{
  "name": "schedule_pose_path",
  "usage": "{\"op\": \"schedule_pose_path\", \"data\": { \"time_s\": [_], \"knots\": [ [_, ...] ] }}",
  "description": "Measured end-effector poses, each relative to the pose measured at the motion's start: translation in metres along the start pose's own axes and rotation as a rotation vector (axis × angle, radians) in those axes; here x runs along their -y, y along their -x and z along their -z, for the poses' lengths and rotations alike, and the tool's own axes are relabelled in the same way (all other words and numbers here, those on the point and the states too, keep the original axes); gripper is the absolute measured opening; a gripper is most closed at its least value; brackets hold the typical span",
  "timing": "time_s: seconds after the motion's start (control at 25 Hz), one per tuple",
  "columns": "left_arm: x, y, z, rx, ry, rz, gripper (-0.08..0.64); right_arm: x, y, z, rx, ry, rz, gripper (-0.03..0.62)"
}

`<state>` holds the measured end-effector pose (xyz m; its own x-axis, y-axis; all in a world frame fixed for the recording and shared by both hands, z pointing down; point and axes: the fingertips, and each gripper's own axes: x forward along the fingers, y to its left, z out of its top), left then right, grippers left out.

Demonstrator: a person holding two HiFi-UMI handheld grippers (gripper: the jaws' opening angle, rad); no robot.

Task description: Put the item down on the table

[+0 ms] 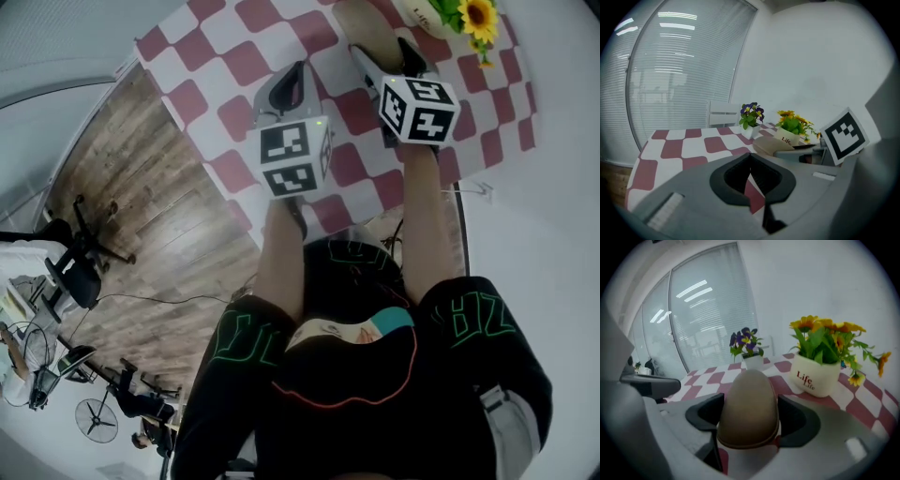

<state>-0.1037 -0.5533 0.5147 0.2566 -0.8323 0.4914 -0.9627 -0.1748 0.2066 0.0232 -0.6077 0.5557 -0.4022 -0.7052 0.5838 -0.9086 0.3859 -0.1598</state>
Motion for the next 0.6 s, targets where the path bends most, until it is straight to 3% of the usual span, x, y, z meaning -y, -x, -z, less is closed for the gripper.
{"op": "schedule_pose_path", "data": {
  "time_s": [0.12,0.32,0.44,0.6],
  "knots": [
    [0.002,-0.003,0.01,-0.02,0.007,0.002,0.009,0.0,-0.005,0.02,-0.031,-0.004,0.007,0.362],
    [0.011,-0.002,0.012,-0.025,0.019,0.021,0.009,0.0,-0.005,0.02,-0.038,-0.016,-0.012,0.365],
    [0.019,0.003,0.003,-0.004,0.032,0.037,0.009,0.0,-0.001,0.018,-0.05,-0.021,-0.013,0.365],
    [0.03,0.013,-0.016,0.044,0.031,0.055,0.009,-0.004,0.02,0.003,0.007,-0.031,-0.015,0.365]
  ]
}}
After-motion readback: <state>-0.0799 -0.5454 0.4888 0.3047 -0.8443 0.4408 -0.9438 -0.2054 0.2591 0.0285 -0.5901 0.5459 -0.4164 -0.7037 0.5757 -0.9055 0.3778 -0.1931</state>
